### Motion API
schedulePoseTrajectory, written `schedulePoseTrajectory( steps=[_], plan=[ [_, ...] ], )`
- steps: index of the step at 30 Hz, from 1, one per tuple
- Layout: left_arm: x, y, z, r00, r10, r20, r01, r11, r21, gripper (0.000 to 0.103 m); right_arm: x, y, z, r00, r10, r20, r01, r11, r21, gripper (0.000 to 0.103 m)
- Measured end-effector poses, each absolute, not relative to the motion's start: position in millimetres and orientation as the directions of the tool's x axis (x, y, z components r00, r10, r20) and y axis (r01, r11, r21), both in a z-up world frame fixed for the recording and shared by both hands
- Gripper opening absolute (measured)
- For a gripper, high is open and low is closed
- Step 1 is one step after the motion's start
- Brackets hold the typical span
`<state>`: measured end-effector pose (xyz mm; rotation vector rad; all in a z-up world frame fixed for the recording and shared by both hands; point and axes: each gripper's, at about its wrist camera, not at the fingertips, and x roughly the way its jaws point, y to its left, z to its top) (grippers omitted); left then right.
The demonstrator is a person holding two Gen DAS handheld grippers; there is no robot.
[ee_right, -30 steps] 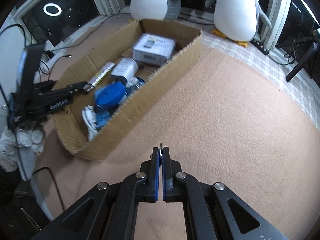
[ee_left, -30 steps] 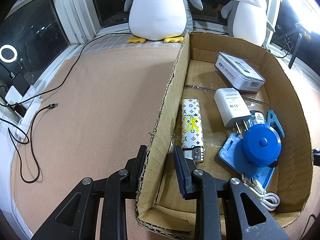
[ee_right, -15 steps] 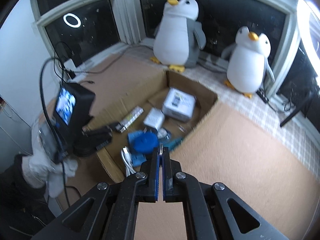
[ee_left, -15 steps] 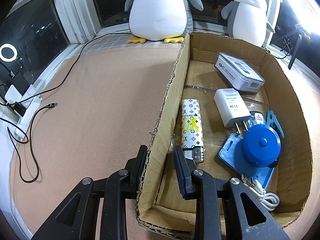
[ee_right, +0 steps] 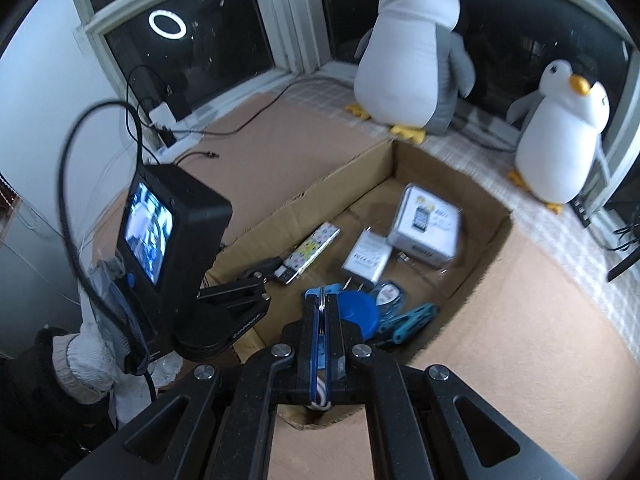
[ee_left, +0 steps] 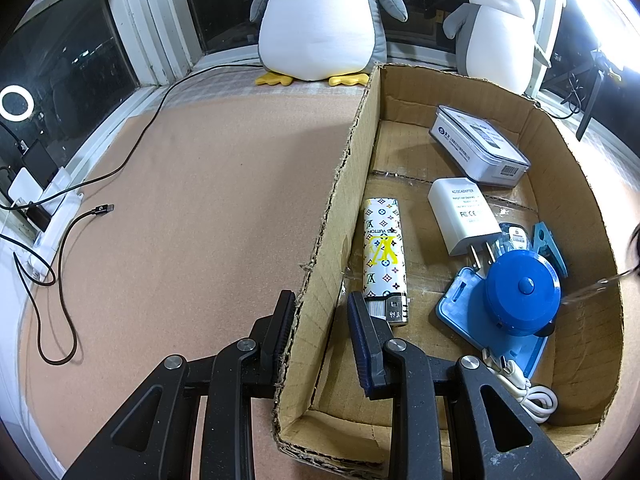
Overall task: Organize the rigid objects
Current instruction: 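Carry the key ring into the box and open the right tool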
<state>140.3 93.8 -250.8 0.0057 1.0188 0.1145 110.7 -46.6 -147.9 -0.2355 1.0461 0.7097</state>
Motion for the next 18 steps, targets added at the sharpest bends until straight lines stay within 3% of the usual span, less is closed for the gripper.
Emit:
schedulePoseTrajectory(
  steps=[15,18],
  plan=[
    [140,94,-251,0.519,0.098,-0.849,-0.093,0.994,0.058,0.029,120,-41,-179,0.244,0.378,-0.893,-0.601,0.782,0.166,0.003],
    [140,94,-251,0.519,0.098,-0.849,-0.093,0.994,0.058,0.029,122,-43,-181,0.237,0.377,-0.895,-0.592,0.787,0.175,0.011]
  ],
)
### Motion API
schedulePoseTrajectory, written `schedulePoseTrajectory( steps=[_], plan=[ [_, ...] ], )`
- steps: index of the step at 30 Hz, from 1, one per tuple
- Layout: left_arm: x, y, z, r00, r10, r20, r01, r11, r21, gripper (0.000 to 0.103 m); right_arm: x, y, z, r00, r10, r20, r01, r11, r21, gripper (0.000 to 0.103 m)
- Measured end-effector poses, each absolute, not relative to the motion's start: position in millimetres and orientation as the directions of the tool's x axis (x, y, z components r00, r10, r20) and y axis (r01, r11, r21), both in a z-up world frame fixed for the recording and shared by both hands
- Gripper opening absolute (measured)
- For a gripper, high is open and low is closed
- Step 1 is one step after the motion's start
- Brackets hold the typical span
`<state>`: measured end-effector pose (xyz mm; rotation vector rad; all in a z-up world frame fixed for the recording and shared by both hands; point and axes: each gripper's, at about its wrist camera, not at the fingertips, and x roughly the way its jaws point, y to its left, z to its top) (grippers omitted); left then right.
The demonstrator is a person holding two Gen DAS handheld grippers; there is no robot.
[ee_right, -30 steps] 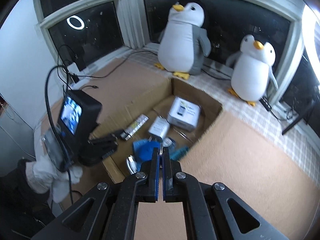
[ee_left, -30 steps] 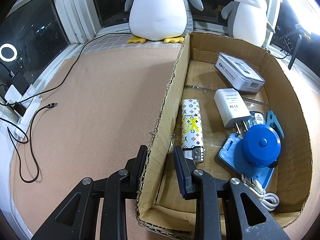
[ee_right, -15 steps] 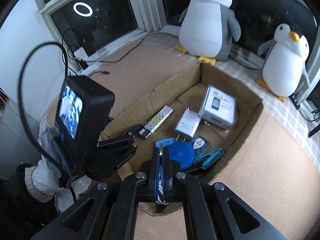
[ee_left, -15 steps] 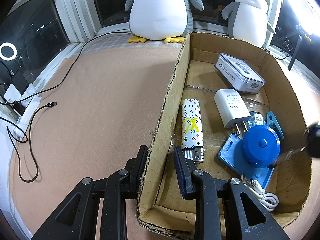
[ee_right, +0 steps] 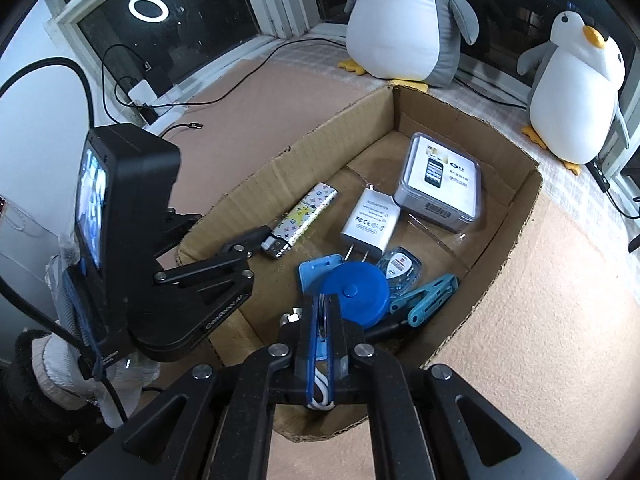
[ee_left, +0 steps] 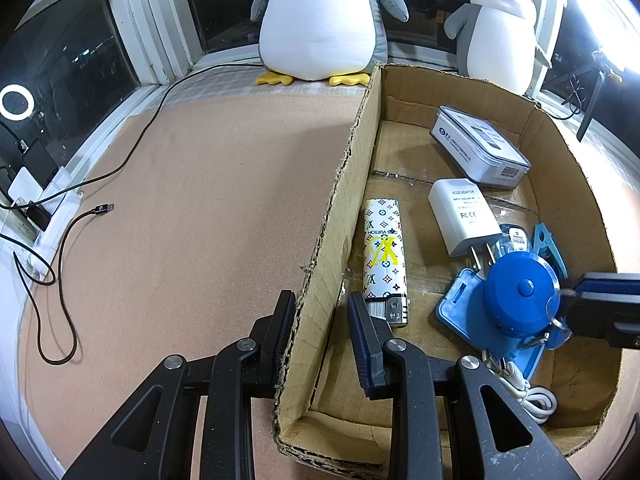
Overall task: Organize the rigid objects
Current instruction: 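Carry the key ring into the box and open the right tool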
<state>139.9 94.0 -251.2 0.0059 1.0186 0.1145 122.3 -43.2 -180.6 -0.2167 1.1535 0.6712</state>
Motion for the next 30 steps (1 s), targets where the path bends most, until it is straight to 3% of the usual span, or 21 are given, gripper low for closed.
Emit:
schedulePoseTrajectory(
  steps=[1,8,10,21,25,30],
  plan=[
    [140,94,-251,0.519,0.098,-0.849,-0.092,0.994,0.058,0.029,124,-44,-181,0.237,0.379,-0.895,-0.588,0.789,0.179,0.019],
    [140,94,-251,0.519,0.098,-0.849,-0.093,0.994,0.058,0.029,124,-47,-185,0.24,0.369,-0.898,-0.574,0.8,0.175,0.029],
    [140,94,-251,0.519,0.098,-0.849,-0.092,0.994,0.059,0.029,123,-48,-185,0.245,0.369,-0.897,-0.571,0.803,0.174,0.036],
    [140,94,-251,0.518,0.1,-0.849,-0.092,0.994,0.061,0.029,117,-60,-181,0.275,0.366,-0.889,-0.531,0.829,0.177,0.048],
    [138,96,-252,0.517,0.106,-0.85,-0.099,0.993,0.063,0.036,112,-66,-178,0.308,0.353,-0.884,-0.506,0.847,0.162,0.05],
    [132,101,-247,0.525,0.115,-0.843,-0.114,0.991,0.064,0.036,104,-74,-170,0.355,0.346,-0.869,-0.476,0.867,0.151,0.055]
  ],
)
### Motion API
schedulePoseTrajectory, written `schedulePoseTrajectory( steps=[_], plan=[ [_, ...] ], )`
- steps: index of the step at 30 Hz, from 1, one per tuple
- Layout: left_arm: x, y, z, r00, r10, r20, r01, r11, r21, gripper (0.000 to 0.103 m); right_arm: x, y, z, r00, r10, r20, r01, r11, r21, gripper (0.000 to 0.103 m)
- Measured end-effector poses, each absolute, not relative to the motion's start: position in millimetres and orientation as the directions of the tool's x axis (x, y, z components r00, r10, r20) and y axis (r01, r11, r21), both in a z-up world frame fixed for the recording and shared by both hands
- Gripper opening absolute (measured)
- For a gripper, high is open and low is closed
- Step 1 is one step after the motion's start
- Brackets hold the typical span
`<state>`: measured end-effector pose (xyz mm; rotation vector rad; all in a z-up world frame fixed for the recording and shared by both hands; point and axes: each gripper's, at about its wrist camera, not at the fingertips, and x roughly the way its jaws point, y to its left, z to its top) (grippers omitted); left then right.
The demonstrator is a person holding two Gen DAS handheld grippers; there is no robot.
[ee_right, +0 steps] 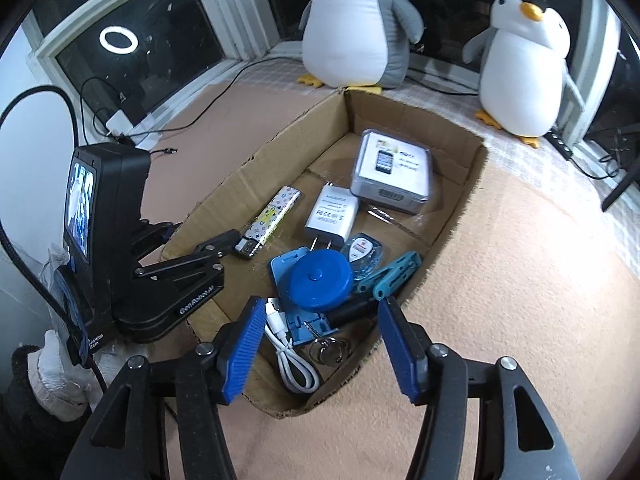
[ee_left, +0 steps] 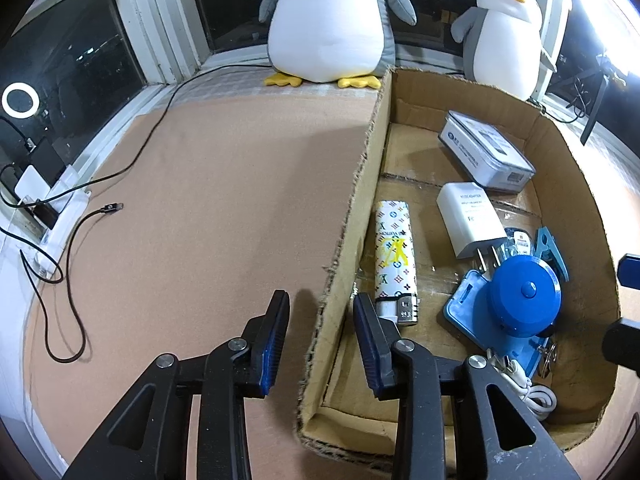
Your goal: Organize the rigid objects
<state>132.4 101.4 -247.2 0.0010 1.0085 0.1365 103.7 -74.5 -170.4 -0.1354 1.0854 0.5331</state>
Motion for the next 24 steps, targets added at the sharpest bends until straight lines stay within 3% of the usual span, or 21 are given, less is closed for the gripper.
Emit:
schedulePoseTrajectory(
  steps=[6,9,14,18,24],
  plan=[
    [124,104,-231,0.551,0.113,-0.827,-0.119,0.991,0.055,0.04,94,-84,-162,0.395,0.328,-0.858,-0.43,0.892,0.142,0.062],
    [116,102,-218,0.575,0.112,-0.81,-0.119,0.992,0.053,0.047,88,-92,-156,0.425,0.322,-0.846,-0.405,0.903,0.14,0.062],
    [100,97,-190,0.623,0.1,-0.775,-0.108,0.993,0.042,0.048,77,-107,-140,0.475,0.321,-0.82,-0.358,0.921,0.153,0.062],
    [85,86,-166,0.659,0.08,-0.748,-0.084,0.996,0.033,0.061,70,-117,-129,0.506,0.298,-0.809,-0.33,0.934,0.138,0.065],
    [67,73,-140,0.686,0.056,-0.726,-0.048,0.998,0.032,0.065,57,-131,-116,0.547,0.279,-0.789,-0.285,0.948,0.138,0.067]
  ],
)
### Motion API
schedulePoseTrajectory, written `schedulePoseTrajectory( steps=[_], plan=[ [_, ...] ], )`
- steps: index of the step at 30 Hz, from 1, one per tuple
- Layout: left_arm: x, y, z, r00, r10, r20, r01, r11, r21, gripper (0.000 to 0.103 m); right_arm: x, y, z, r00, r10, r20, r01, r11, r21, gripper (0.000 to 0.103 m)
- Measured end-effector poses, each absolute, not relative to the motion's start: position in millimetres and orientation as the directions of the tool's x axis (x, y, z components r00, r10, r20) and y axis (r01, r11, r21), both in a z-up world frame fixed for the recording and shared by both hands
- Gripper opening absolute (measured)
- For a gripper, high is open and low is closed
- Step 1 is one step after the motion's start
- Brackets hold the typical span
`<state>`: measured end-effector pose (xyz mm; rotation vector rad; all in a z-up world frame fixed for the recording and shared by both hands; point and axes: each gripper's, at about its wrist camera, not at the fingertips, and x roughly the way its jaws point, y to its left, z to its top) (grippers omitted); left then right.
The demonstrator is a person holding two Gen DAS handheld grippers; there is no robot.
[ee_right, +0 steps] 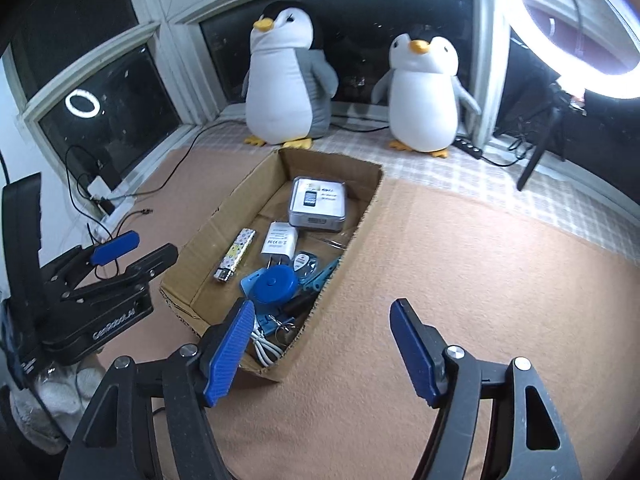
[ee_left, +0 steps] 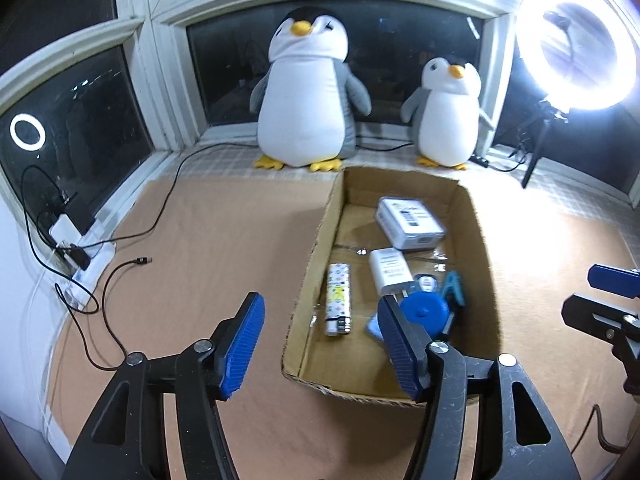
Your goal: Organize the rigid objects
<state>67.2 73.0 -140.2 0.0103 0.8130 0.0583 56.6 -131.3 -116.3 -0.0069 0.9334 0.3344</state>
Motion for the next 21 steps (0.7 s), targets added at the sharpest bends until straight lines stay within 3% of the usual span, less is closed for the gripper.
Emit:
schedulePoseTrajectory(
  steps=[4,9,13,21],
  plan=[
    [53,66,-120,0.719,0.057,-0.693,-0.042,0.998,0.039,0.072,44,-141,-101,0.601,0.258,-0.756,-0.25,0.96,0.128,0.072],
    [41,59,-97,0.752,0.052,-0.657,-0.037,0.999,0.037,0.073,31,-145,-85,0.647,0.231,-0.726,-0.225,0.968,0.108,0.074],
    [31,57,-78,0.781,0.042,-0.623,-0.033,0.999,0.026,0.083,22,-145,-74,0.68,0.216,-0.701,-0.21,0.973,0.096,0.076],
    [16,55,-57,0.805,0.04,-0.592,-0.038,0.999,0.016,0.089,11,-143,-60,0.72,0.187,-0.669,-0.194,0.979,0.065,0.081]
  ],
)
